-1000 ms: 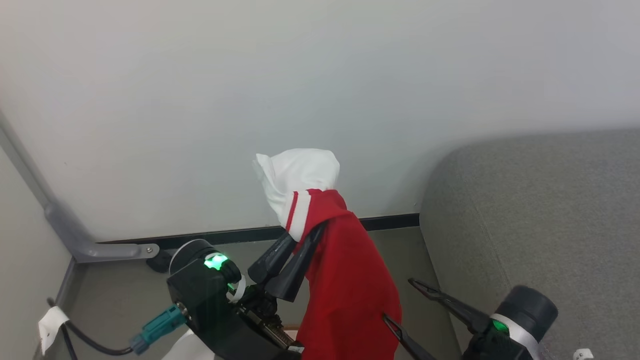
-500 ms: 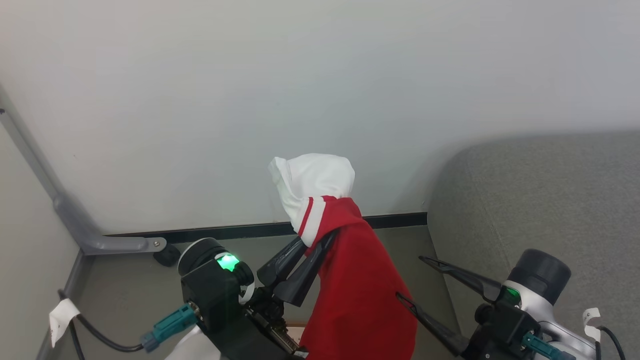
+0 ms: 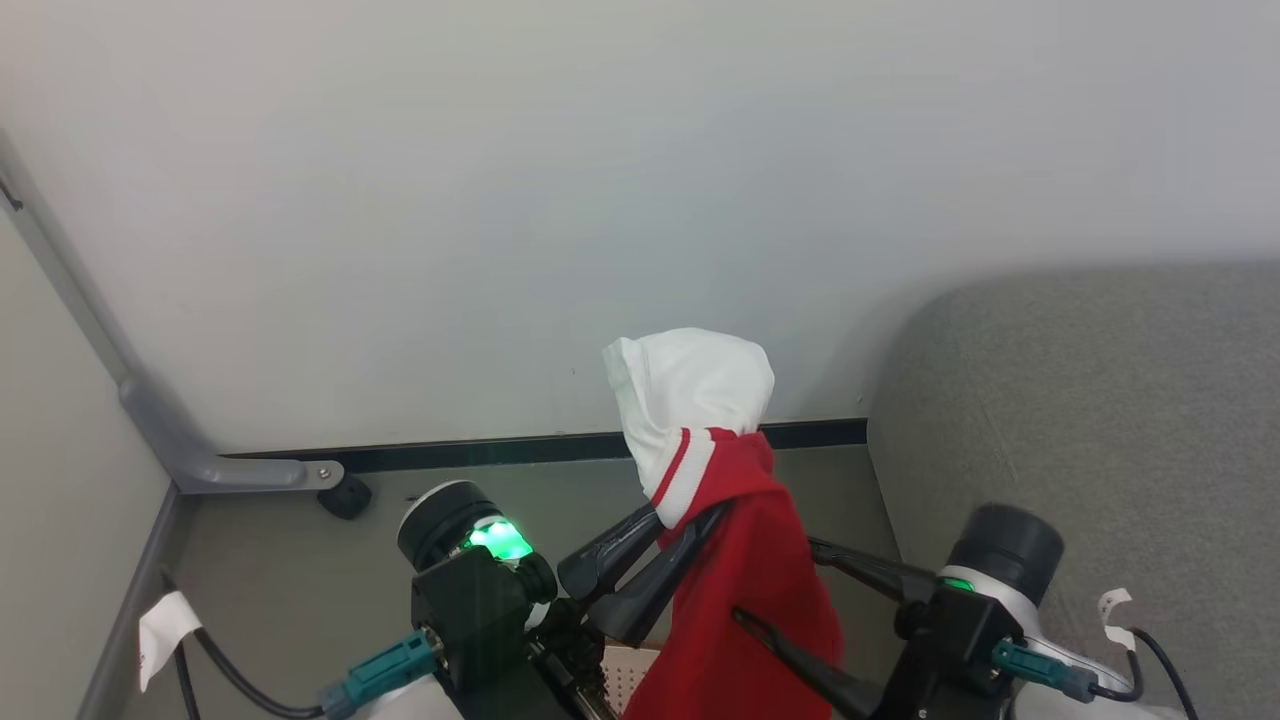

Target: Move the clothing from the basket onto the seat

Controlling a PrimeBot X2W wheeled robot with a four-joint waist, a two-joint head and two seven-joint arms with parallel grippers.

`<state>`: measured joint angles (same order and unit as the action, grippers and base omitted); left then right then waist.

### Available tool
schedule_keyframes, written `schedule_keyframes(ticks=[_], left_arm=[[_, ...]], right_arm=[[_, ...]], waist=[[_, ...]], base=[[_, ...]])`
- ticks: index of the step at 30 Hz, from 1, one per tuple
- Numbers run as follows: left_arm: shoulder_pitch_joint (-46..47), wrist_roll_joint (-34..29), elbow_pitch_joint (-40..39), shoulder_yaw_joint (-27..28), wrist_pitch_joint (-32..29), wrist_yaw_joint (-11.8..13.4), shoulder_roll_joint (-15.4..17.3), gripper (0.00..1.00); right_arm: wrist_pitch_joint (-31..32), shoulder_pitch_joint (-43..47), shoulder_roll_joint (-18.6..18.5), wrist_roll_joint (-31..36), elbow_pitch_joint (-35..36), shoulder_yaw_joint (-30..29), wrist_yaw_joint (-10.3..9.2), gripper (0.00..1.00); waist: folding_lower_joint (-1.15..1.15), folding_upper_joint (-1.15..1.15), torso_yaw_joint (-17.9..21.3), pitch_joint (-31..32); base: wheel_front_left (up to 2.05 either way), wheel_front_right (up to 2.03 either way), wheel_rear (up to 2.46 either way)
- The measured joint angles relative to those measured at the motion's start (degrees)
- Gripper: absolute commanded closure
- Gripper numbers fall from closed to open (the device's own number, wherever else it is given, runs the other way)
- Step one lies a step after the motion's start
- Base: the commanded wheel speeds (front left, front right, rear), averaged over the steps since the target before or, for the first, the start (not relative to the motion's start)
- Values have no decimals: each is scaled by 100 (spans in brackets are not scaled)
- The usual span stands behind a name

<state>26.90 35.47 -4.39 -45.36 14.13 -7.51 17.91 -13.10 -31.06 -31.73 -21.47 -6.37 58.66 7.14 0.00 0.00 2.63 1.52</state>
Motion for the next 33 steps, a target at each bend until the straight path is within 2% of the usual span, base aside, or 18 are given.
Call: schedule_keyframes(ticks=[12,23,24,25,33], left_arm=[[259,26,-22,-443,10,0,54,100],[361,78,-3,-678,11,0,146,100],[361,78,-4,-680,15,0,162,100],[361,78,-4,-686,15,0,163,100],[361,85,-1,-712,16,0,162,100]], right_arm=[[48,-399,608,-771,-412,893,0,0],[36,-672,1180,-1260,-820,1396,0,0],[25,-718,1282,-1400,-935,1358,0,28],[-8,-719,1330,-1502,-984,1316,0,100],[-62,-683,1513,-1965,-1436,959,0,100]], waist=[[0,0,-149,-34],[0,0,-263,-4],[0,0,-270,2],[0,0,-274,5],[0,0,-318,14]], base=[[0,0,0],[0,0,0],[0,0,0],[0,0,0],[0,0,0]])
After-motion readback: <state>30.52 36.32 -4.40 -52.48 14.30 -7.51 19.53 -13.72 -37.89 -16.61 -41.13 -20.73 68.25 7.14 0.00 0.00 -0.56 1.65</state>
